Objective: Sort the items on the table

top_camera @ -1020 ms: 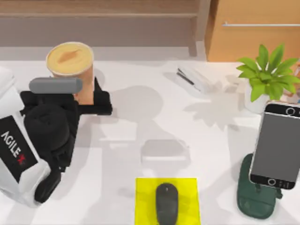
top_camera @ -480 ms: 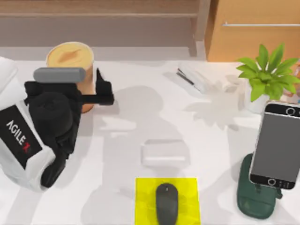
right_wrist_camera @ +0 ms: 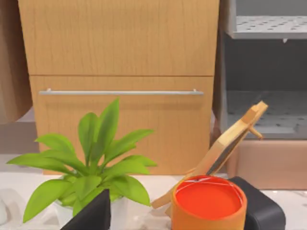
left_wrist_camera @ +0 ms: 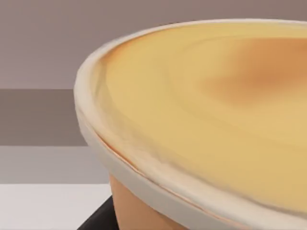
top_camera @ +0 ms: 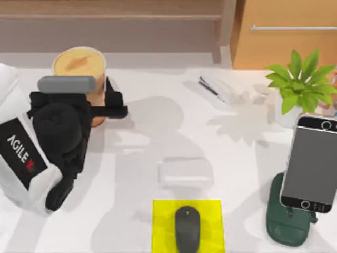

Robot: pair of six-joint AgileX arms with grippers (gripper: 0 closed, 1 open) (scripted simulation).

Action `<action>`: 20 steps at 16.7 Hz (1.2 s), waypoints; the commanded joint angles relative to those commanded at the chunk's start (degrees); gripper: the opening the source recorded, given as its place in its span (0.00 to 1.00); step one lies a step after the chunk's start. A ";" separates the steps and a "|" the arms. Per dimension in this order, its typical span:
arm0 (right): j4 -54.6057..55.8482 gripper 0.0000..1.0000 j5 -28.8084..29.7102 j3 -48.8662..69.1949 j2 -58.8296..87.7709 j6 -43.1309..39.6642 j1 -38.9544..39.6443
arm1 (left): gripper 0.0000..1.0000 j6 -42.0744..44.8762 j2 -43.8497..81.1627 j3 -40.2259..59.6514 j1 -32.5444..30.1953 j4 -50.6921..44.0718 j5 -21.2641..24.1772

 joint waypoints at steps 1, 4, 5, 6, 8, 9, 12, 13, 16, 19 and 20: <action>0.00 1.00 0.00 0.00 0.00 0.00 0.00 | 0.40 0.00 0.00 0.00 0.00 0.00 0.00; 0.00 1.00 0.00 0.00 0.00 0.00 0.00 | 0.17 0.00 0.00 0.00 0.00 0.00 0.00; 0.00 1.00 0.00 0.00 0.00 0.00 0.00 | 0.10 0.00 0.00 0.00 0.00 0.00 0.00; 0.00 1.00 0.00 0.00 0.00 0.00 0.00 | 0.02 0.00 0.00 0.00 0.00 0.00 0.00; 0.00 1.00 0.00 0.00 0.00 0.00 0.00 | 0.00 0.00 0.00 0.00 0.00 0.00 0.00; 0.00 1.00 0.00 0.00 0.00 0.00 0.00 | 0.00 0.00 0.00 0.00 0.00 0.00 0.00; 0.00 1.00 0.00 0.00 0.00 0.00 0.00 | 0.00 0.00 0.00 0.00 0.00 0.00 0.00; 0.00 1.00 0.00 0.00 0.00 0.00 0.00 | 0.00 0.00 0.00 0.00 0.00 0.00 0.00; 0.00 1.00 0.00 0.00 0.00 0.00 0.00 | 0.00 0.08 -0.26 -0.08 -0.10 -0.20 0.00; 0.00 1.00 0.00 0.00 0.00 0.00 0.00 | 0.00 0.09 -2.69 -0.16 -0.09 -2.48 -0.02; 0.00 1.00 0.00 0.00 0.00 0.00 0.00 | 0.00 0.10 -2.90 -0.17 -0.10 -2.68 -0.04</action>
